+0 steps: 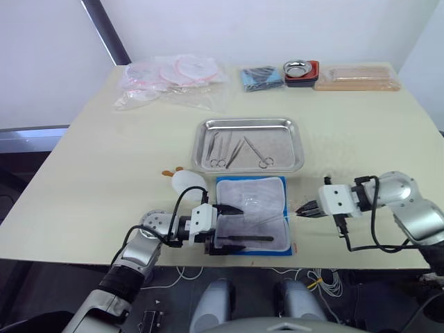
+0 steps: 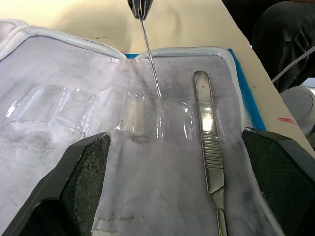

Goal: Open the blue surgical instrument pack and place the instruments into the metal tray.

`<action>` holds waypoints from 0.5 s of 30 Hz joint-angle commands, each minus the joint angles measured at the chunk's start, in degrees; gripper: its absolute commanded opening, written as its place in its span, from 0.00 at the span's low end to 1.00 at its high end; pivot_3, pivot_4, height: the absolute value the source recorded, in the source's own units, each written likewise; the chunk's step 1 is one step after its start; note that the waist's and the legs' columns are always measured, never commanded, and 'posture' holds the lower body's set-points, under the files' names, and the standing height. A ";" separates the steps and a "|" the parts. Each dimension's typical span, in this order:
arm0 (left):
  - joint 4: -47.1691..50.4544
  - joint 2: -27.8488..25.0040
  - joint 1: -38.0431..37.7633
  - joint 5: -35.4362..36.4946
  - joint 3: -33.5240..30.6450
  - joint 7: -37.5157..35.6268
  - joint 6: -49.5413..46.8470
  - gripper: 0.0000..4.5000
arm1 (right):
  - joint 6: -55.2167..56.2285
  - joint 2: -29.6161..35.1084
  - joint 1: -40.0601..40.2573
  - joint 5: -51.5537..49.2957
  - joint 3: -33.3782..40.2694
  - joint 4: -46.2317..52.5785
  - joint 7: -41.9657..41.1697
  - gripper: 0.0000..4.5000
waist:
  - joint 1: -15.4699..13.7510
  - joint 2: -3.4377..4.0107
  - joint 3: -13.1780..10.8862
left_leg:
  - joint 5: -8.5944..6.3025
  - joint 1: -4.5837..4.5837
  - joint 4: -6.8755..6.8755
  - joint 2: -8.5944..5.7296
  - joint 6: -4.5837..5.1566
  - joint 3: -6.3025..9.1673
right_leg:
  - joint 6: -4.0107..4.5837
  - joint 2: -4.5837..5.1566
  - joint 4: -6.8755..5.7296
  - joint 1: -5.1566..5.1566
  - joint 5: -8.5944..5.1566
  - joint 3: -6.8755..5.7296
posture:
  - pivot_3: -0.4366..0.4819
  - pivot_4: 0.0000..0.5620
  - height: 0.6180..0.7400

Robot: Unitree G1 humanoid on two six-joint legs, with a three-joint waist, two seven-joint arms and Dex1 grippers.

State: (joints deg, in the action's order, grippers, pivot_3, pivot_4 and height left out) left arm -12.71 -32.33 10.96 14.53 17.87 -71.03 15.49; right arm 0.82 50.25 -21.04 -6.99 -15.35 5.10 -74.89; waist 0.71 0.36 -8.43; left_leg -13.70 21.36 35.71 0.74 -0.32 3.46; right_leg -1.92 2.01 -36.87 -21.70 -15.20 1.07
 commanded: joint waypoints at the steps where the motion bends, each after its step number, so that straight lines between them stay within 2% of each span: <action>1: -9.93 -2.38 -2.86 -7.53 2.25 1.49 -2.43 1.00 | 2.55 1.97 0.16 -1.28 3.24 -0.96 -1.39 0.01 | 0.01 0.00 0.00 | 0.00 0.00 0.00 0.00 0.00 -0.01 | 0.00 0.00 0.00 0.00 0.00 0.00 | 0.48 0.27 1.00; 8: -10.62 -2.22 -2.74 -7.61 2.25 1.60 -2.25 1.00 | 0.55 2.46 -0.94 -5.14 6.58 -3.34 -2.97 0.01 | 0.02 0.07 -0.02 | 0.00 0.00 0.00 0.00 0.00 -0.01 | 0.00 0.01 0.01 0.00 0.00 0.01 | 0.48 0.27 1.00; 12: -10.94 -2.21 -2.82 -7.72 2.34 1.67 -2.02 1.00 | -4.84 -0.27 -1.72 -8.29 7.89 -2.44 -0.78 0.01 | 0.02 0.08 -0.01 | 0.00 -0.01 0.00 0.00 0.00 0.00 | 0.00 0.01 0.01 0.01 0.00 0.01 | 0.48 0.27 1.00; 15: -10.85 -2.15 -2.85 -7.73 2.40 1.77 -2.09 1.00 | -8.88 -5.28 -3.56 -10.21 8.64 -2.02 3.86 0.01 | 0.02 0.11 -0.01 | 0.00 -0.01 -0.02 0.00 0.00 0.01 | 0.00 0.00 0.01 0.01 0.00 0.01 | 0.48 0.27 1.00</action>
State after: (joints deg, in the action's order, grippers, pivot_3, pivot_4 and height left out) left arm -13.11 -32.35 11.01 14.66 17.86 -71.15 15.76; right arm -6.18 46.49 -22.42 -15.39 -8.53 1.26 -73.72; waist 0.73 0.47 -8.44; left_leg -13.70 21.35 35.69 0.74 -0.32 3.47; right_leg -1.93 2.02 -36.86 -21.68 -15.19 1.09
